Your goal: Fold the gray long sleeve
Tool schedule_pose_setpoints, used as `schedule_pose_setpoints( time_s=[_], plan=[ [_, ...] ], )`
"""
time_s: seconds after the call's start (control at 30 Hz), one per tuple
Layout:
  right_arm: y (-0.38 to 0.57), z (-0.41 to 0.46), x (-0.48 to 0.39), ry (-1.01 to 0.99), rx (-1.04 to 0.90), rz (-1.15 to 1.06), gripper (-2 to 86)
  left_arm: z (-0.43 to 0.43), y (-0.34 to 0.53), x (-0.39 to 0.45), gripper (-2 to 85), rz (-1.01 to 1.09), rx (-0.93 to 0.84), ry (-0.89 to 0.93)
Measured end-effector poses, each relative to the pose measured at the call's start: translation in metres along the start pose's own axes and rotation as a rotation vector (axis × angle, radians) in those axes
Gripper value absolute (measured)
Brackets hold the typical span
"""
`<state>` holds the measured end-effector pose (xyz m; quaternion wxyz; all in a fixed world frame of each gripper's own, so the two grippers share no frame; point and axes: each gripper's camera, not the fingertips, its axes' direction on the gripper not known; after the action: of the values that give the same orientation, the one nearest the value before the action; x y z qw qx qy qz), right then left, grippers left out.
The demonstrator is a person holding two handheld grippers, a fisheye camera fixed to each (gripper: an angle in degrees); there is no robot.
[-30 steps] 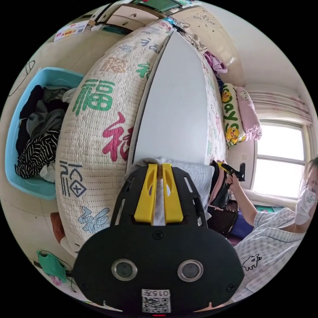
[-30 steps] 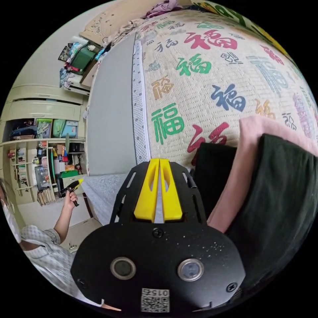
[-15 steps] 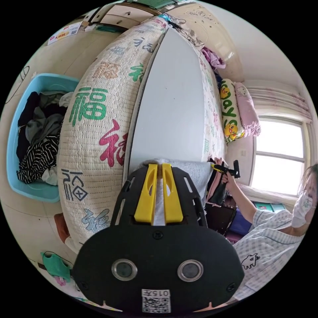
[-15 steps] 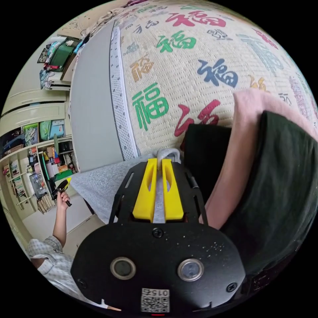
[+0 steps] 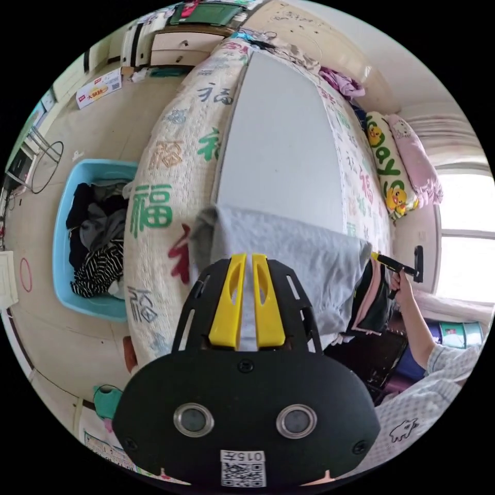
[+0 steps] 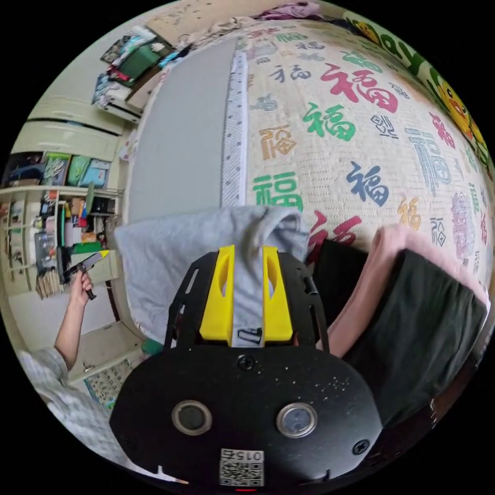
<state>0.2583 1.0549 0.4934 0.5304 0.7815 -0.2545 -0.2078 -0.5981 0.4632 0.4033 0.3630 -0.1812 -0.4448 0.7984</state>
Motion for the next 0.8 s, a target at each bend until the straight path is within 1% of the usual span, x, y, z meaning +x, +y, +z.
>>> schedule_pose_setpoints(
  time_s=[0.03, 0.1, 0.17, 0.2, 0.23, 0.27, 0.3, 0.37, 0.43, 0.47, 0.53, 0.6, 0.67, 0.77, 0.8],
  plan=[
    [0.030, -0.001, -0.004, -0.060, -0.006, -0.033, 8.5, 0.003, 0.027, 0.011, 2.1, -0.005, -0.020, 0.027],
    [0.075, 0.008, -0.004, -0.180, -0.038, -0.011, 9.4, 0.018, 0.071, 0.026, 3.3, -0.063, -0.057, 0.111],
    [0.127, 0.036, 0.001, -0.329, -0.100, 0.065, 10.4, 0.052, 0.121, 0.043, 5.9, -0.180, -0.126, 0.263],
    [0.137, 0.045, 0.003, -0.353, -0.115, 0.095, 10.7, 0.060, 0.132, 0.047, 6.5, -0.212, -0.136, 0.291],
    [0.154, 0.063, 0.007, -0.390, -0.147, 0.159, 11.2, 0.073, 0.150, 0.052, 7.5, -0.294, -0.138, 0.332],
    [0.168, 0.077, 0.011, -0.432, -0.158, 0.217, 11.5, 0.081, 0.164, 0.055, 7.9, -0.373, -0.113, 0.377],
    [0.174, 0.082, 0.012, -0.456, -0.151, 0.242, 11.5, 0.083, 0.170, 0.056, 8.0, -0.403, -0.091, 0.395],
    [0.188, 0.089, 0.013, -0.567, -0.088, 0.287, 10.8, 0.081, 0.181, 0.065, 6.8, -0.457, -0.013, 0.418],
    [0.191, 0.092, 0.012, -0.604, -0.074, 0.284, 9.5, 0.081, 0.180, 0.074, 4.3, -0.433, -0.034, 0.423],
    [0.193, 0.095, 0.011, -0.599, -0.086, 0.273, 6.8, 0.080, 0.179, 0.081, 1.5, -0.400, -0.078, 0.392],
    [0.197, 0.099, 0.013, -0.575, -0.127, 0.285, 3.5, 0.072, 0.178, 0.088, 0.1, -0.369, -0.116, 0.358],
    [0.204, 0.096, 0.014, -0.544, -0.134, 0.269, 1.9, 0.055, 0.180, 0.096, -0.5, -0.338, -0.108, 0.360],
    [0.217, 0.082, 0.011, -0.477, -0.108, 0.222, 1.1, 0.026, 0.185, 0.110, -0.7, -0.287, -0.103, 0.309],
    [0.238, 0.072, 0.009, -0.489, -0.078, 0.230, 0.7, -0.001, 0.192, 0.124, -0.6, -0.227, -0.123, 0.243],
    [0.242, 0.072, 0.010, -0.494, -0.073, 0.242, 0.6, -0.005, 0.192, 0.126, -0.4, -0.214, -0.120, 0.245]
  ],
)
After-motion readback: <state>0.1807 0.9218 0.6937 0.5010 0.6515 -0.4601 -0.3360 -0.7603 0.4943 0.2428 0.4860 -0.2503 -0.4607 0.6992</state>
